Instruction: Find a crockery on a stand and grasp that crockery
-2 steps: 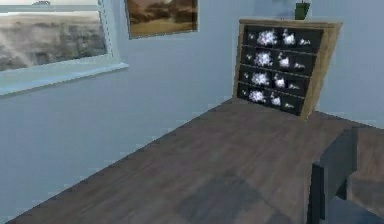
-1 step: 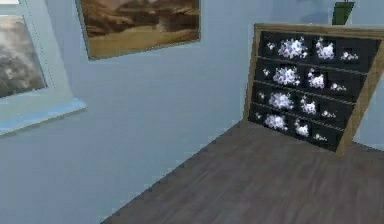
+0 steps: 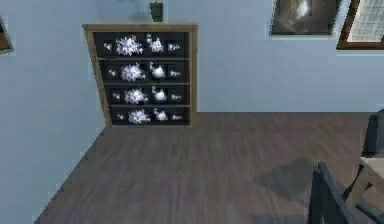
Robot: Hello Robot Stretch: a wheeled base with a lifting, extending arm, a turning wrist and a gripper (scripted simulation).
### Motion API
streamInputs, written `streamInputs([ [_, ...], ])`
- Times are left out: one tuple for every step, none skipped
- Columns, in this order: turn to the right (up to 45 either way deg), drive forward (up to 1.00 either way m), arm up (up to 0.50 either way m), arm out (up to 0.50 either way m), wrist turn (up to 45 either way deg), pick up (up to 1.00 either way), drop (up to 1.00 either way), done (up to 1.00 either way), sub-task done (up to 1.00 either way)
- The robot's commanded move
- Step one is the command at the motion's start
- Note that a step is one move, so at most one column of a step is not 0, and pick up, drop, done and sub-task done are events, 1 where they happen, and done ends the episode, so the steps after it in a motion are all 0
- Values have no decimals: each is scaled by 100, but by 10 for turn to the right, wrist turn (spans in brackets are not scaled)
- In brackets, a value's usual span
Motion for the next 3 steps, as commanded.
streamInputs([
  [0,95,0,0,0,0,0,0,0],
  [450,0,0,0,0,0,0,0,0],
  [60,0,0,0,0,0,0,0,0],
])
